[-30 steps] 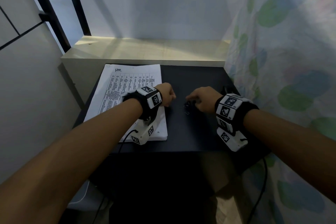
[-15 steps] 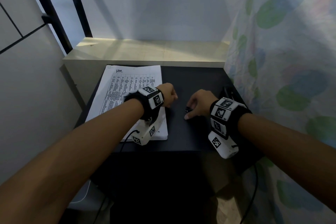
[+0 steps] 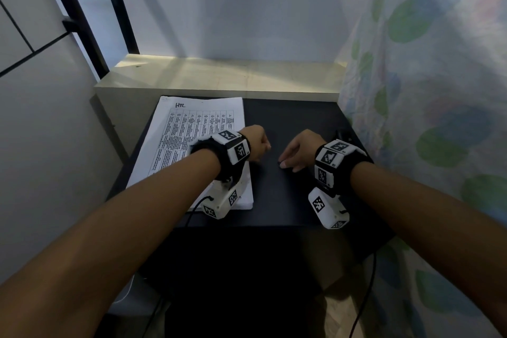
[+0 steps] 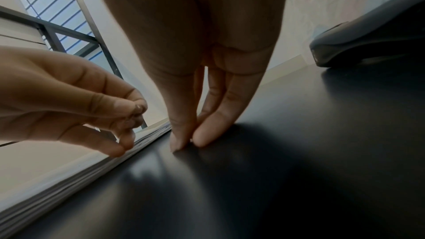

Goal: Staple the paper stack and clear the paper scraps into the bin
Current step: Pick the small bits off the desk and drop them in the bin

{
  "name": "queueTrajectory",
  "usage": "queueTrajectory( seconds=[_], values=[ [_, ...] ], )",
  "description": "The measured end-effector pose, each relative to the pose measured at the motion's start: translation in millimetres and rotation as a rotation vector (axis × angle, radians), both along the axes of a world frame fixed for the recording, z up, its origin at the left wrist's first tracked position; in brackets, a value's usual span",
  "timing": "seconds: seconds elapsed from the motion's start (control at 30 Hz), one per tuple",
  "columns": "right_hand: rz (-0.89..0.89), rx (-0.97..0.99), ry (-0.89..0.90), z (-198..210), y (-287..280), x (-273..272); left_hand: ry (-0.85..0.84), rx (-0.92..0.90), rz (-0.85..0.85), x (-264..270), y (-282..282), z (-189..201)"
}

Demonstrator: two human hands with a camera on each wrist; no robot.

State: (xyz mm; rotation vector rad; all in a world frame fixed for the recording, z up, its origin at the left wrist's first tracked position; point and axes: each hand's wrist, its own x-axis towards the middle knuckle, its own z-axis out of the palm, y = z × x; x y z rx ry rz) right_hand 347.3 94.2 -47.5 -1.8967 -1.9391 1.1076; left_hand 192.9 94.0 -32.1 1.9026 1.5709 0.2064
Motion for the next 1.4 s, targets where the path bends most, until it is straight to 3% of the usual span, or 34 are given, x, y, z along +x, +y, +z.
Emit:
queueTrajectory(
  seconds=[0.47, 0.67, 0.87, 1.0, 1.13, 1.4],
  values=[
    [0.216, 0.106, -0.336, 2, -9, -14, 0.040, 0.019, -0.038, 1, -8, 7],
    [0.062, 0.151, -0.084, 4, -4, 8, -0.010, 0.046, 0.003, -14, -14, 19],
    [0.000, 0.230, 0.021, 34, -9, 8, -0.121, 0.039, 0.073, -49, -28, 33],
    [0.064, 0.226, 0.090, 50, -28, -33, -0.198, 0.071, 0.105, -90, -48, 41],
    [0.185, 0.193, 0.210, 55, -55, -108, -0.204, 0.107, 0.186, -150, -74, 36],
    [0.404, 0.080, 0.368, 10, -116, -276, -0.068, 0.029, 0.416, -281, -139, -15]
  ],
)
